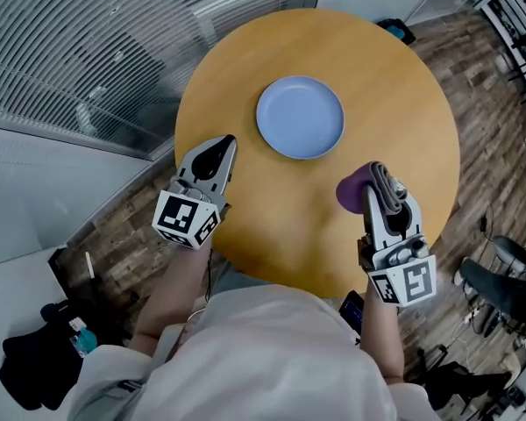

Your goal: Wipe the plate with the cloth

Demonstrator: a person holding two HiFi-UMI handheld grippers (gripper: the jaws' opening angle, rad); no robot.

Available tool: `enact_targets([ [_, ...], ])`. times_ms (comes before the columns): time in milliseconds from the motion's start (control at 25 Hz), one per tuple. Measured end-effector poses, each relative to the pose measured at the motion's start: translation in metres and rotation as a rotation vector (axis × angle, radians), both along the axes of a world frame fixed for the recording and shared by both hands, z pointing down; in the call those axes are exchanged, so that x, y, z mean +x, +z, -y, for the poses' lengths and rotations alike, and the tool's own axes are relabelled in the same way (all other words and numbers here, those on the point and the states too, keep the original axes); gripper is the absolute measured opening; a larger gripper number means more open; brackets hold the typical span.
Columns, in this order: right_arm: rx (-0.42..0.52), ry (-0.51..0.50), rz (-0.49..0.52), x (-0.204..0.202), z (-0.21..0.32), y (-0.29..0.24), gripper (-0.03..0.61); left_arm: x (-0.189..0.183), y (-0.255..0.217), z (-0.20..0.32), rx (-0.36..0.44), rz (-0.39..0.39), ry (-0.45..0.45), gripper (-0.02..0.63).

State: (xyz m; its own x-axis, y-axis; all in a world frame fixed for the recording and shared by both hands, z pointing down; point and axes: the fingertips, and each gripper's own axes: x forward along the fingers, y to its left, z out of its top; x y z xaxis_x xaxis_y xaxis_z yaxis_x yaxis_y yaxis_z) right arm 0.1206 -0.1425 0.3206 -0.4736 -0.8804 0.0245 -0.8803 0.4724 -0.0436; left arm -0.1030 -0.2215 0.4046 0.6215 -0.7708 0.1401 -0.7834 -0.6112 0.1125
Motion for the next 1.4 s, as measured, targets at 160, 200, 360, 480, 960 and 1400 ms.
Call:
enact_targets([
  [160, -0.007, -0.008, 0.005, -0.001, 0.011, 0.009, 0.104, 0.005, 0.015, 0.008, -0.031, 0.023, 0.011, 0.014],
  [200, -0.011, -0.015, 0.008, -0.002, 0.013, 0.012, 0.104, 0.005, 0.018, 0.009, -0.038, 0.024, 0.011, 0.014],
  [360, -0.025, -0.048, 0.004, -0.008, 0.020, 0.021, 0.104, 0.006, 0.030, 0.016, -0.062, 0.025, 0.006, 0.014],
  [480, -0.034, -0.062, 0.004, -0.008, 0.023, 0.027, 0.104, 0.008, 0.038, 0.021, -0.079, 0.015, -0.003, 0.014],
  [960, -0.079, -0.102, 0.010, -0.006, 0.033, 0.052, 0.104, 0.015, 0.085, 0.051, -0.187, 0.057, -0.023, 0.014],
  [1400, -0.108, -0.133, 0.011, 0.005, 0.043, 0.068, 0.104, 0.033, 0.137, 0.072, -0.318, 0.088, 0.000, 0.015],
])
